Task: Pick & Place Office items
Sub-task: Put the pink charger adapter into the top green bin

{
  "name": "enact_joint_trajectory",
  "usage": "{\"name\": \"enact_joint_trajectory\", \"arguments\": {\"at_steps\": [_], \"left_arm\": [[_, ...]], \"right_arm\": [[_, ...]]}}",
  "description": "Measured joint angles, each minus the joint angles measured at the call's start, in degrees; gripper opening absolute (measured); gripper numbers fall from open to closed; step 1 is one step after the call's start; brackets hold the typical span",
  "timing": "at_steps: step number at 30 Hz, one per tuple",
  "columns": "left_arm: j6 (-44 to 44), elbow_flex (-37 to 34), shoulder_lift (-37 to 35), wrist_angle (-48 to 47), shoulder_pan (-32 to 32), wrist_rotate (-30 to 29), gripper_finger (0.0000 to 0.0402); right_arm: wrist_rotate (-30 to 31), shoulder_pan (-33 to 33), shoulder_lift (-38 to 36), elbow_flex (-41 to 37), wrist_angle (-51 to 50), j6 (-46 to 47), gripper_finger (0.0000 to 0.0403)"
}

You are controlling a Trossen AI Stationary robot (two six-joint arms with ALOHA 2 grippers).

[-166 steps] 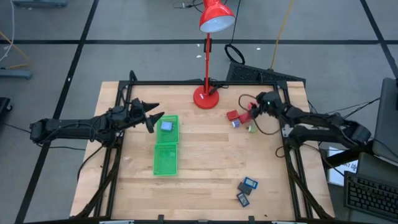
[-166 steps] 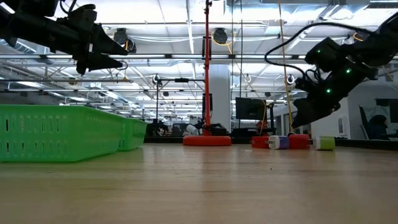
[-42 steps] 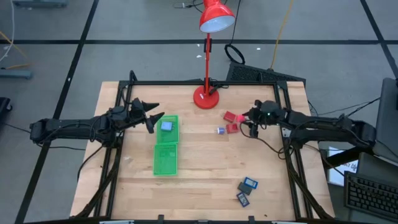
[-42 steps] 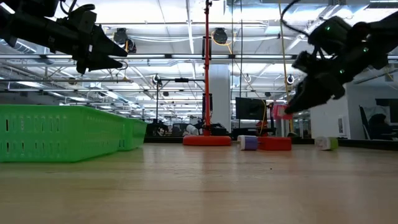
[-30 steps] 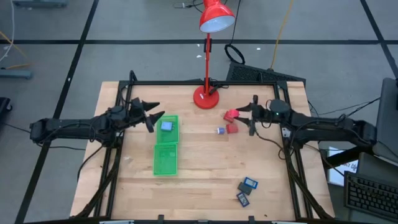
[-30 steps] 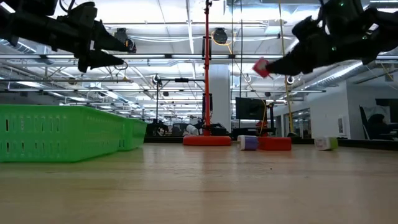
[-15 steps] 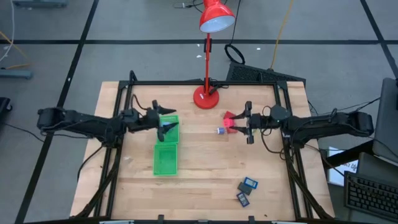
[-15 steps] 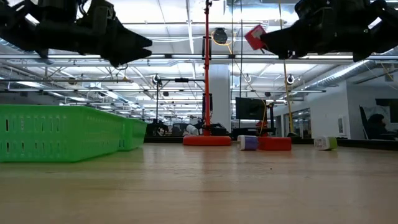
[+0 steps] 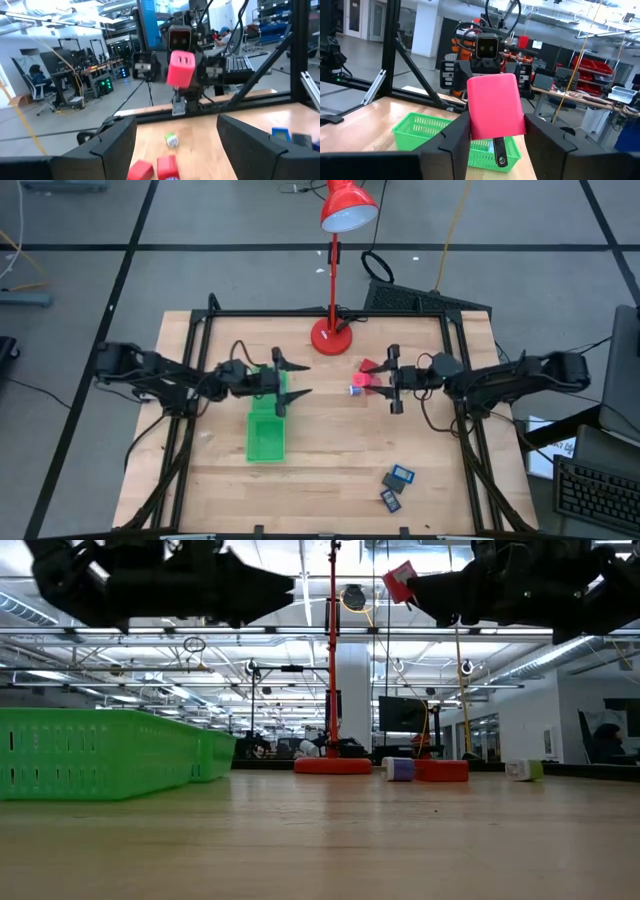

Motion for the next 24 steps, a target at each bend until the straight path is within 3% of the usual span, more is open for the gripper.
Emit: {"name": "enact_joint_trajectory", "arguments": {"at_steps": [13, 24], "left_arm": [[0.12, 16.06, 14.46, -0.92, -0.87, 0.03, 0.0274], [0.89, 21.64, 17.56, -2.68, -1.79, 0.43, 0.0274]], "right_arm": [[-0.03, 0.59, 2.58, 0.42, 5.02, 0.4, 0.0152], [0.04, 3.41, 3.47, 4.94, -1.16, -1.47, 0.0151]]}}
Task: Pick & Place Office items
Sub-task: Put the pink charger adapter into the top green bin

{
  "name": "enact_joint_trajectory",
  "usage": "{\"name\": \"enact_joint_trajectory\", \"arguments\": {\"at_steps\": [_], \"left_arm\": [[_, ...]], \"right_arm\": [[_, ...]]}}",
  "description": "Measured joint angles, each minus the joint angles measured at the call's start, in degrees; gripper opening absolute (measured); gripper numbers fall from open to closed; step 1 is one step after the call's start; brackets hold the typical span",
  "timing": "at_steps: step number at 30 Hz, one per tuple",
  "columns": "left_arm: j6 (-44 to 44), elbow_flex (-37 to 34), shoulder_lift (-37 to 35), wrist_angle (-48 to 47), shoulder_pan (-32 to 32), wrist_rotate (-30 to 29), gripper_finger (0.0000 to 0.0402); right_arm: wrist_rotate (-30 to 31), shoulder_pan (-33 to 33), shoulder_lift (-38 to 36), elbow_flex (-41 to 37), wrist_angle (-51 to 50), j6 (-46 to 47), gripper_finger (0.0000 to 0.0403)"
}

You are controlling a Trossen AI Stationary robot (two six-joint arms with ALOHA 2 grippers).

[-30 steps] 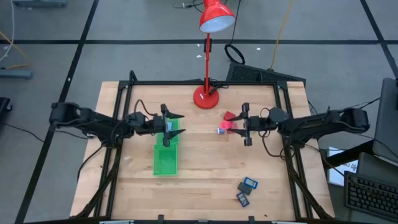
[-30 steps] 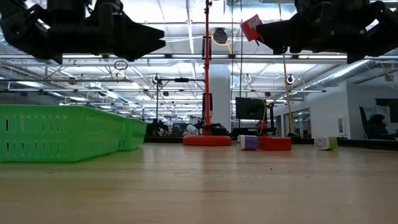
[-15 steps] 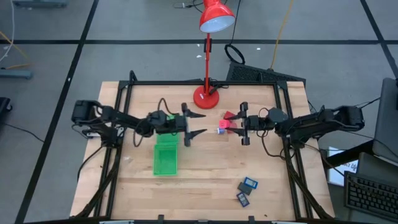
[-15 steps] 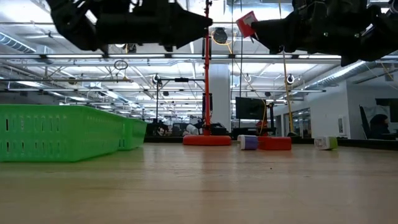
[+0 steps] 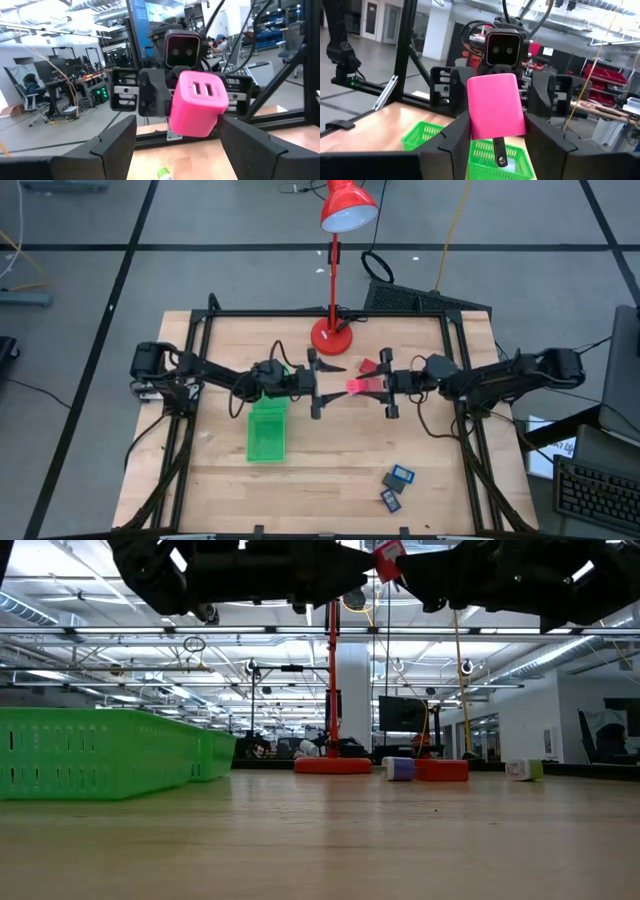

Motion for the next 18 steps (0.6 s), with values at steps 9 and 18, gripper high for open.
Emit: {"name": "enact_joint_trajectory", "arguments": {"at_steps": [9, 18], "left_arm": [[0.03, 0.22, 0.07, -0.42, -1.13, 1.09, 0.0274], [-0.03, 0.22, 0.02, -1.67, -1.22, 1.16, 0.0273]], "right_arm": [[0.0, -0.02, 7.31, 3.44, 1.11, 0.0, 0.0154], [-0.16, -0.02, 8.66, 4.33, 1.63, -0.02, 0.0158]]}}
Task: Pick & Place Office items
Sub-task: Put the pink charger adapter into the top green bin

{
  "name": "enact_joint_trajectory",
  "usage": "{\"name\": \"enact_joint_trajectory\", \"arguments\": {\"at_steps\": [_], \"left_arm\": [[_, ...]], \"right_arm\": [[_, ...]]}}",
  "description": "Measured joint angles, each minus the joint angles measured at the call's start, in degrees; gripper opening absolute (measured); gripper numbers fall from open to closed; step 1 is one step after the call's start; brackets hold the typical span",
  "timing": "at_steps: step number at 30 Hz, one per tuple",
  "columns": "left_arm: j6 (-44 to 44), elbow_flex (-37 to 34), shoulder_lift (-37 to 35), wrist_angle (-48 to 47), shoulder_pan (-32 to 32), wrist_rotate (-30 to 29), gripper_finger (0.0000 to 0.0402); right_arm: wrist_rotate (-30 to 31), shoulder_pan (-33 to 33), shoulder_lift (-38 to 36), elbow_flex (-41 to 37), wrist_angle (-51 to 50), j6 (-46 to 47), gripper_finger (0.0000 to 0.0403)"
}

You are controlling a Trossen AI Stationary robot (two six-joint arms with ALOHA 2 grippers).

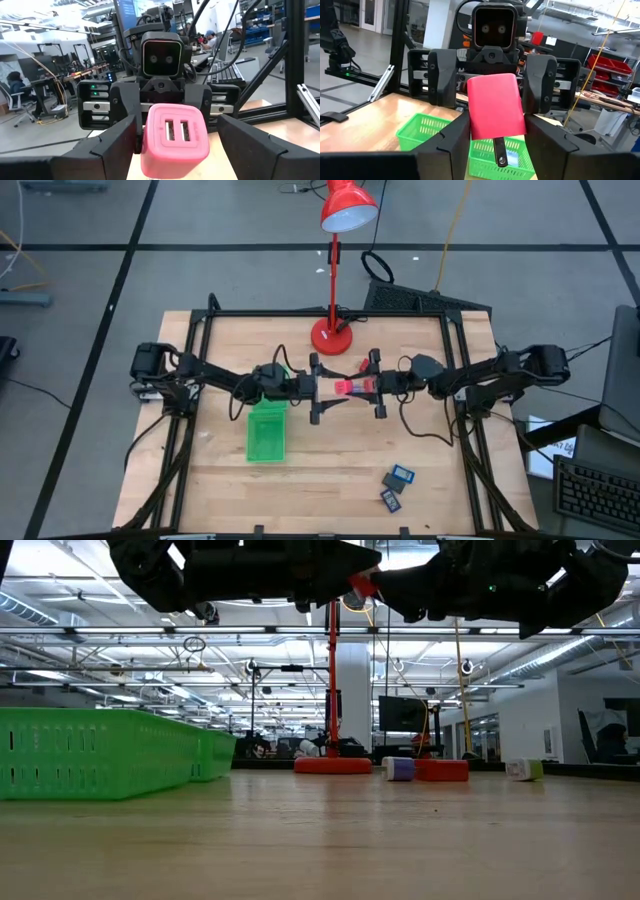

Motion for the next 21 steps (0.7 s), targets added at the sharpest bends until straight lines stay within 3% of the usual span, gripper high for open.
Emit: {"name": "enact_joint_trajectory", "arguments": {"at_steps": [15, 21], "left_arm": [[0.07, -0.02, 0.0, -0.01, 0.11, -0.17, 0.0271], [0.14, -0.02, 0.0, -0.02, 0.09, -0.13, 0.0218]], "right_arm": [[-2.85, -0.02, -0.02, 0.0, -0.15, 0.2, 0.0153], [-2.62, -0.04, -0.04, 0.0, -0.56, 0.49, 0.0157]]}}
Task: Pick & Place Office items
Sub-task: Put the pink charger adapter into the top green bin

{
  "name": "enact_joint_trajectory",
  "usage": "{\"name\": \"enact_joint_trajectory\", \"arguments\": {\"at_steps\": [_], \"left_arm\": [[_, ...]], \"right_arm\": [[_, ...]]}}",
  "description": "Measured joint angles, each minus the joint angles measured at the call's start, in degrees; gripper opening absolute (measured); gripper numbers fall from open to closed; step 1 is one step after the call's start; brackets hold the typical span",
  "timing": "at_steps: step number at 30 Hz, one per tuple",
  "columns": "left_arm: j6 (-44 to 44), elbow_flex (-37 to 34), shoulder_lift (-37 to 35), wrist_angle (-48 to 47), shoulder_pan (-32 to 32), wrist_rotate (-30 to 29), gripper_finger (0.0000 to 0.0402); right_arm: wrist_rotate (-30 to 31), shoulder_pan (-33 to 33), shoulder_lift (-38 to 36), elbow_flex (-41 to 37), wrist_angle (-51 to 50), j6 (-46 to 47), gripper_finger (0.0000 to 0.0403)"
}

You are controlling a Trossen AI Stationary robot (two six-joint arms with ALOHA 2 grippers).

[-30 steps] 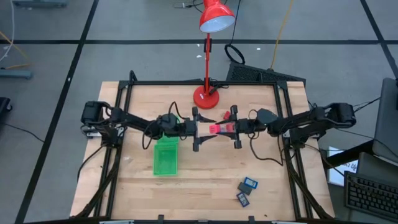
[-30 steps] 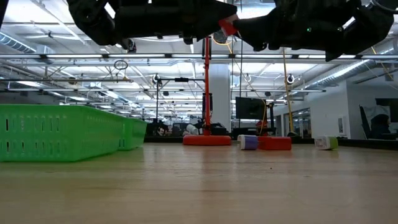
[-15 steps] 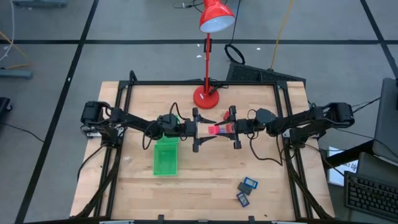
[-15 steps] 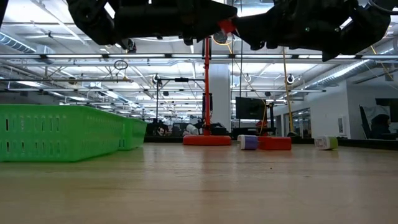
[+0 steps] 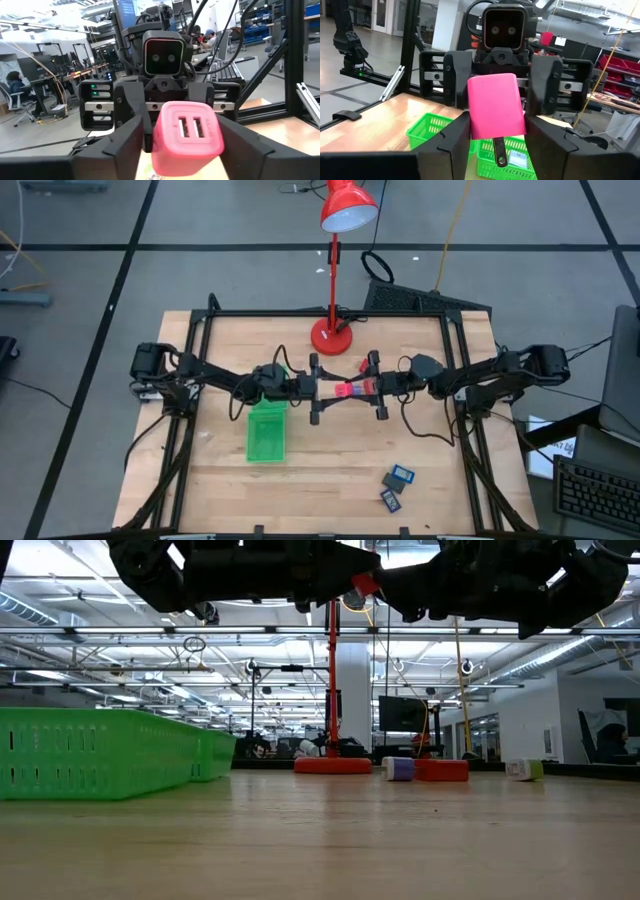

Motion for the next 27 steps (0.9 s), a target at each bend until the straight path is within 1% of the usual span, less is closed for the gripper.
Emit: {"name": "enact_joint_trajectory", "arguments": {"at_steps": [5, 9, 11, 13, 16, 18, 22, 27], "left_arm": [[0.24, -0.03, 0.0, 0.0, -0.02, -0.18, 0.0157], [0.21, -0.07, 0.0, -0.07, -0.02, -0.22, 0.0156], [0.17, -0.07, 0.0, -0.11, 0.0, -0.22, 0.0156], [-0.1, -0.07, 0.0, -0.07, 0.0, -0.38, 0.0156], [-0.06, -0.09, -0.09, -0.04, -0.02, -2.14, 0.016], [-0.61, -0.07, -0.67, 0.13, 0.0, -3.26, 0.0161], [-2.26, -0.4, -3.3, -0.06, 0.0, -2.75, 0.0157], [-2.3, -3.42, -9.32, -4.18, 0.0, -2.79, 0.0157]], "right_arm": [[0.4, -0.04, -0.03, -0.04, -0.42, 0.17, 0.0155], [0.46, -0.04, -0.07, -0.04, -1.13, 0.17, 0.0152], [1.05, -0.04, -0.09, -0.04, -1.39, 0.91, 0.0157], [2.34, 0.0, -0.09, -0.04, -1.52, 3.74, 0.0166], [4.19, -0.07, -0.09, -0.04, -2.12, 8.86, 0.0185], [4.31, -0.47, -0.02, -0.04, -3.61, 10.8, 0.0197], [4.4, -1.67, -1.17, -0.04, -7.33, 11.78, 0.0219], [4.61, -3.35, -5.58, -0.13, -15.41, 11.85, 0.0234]]}}
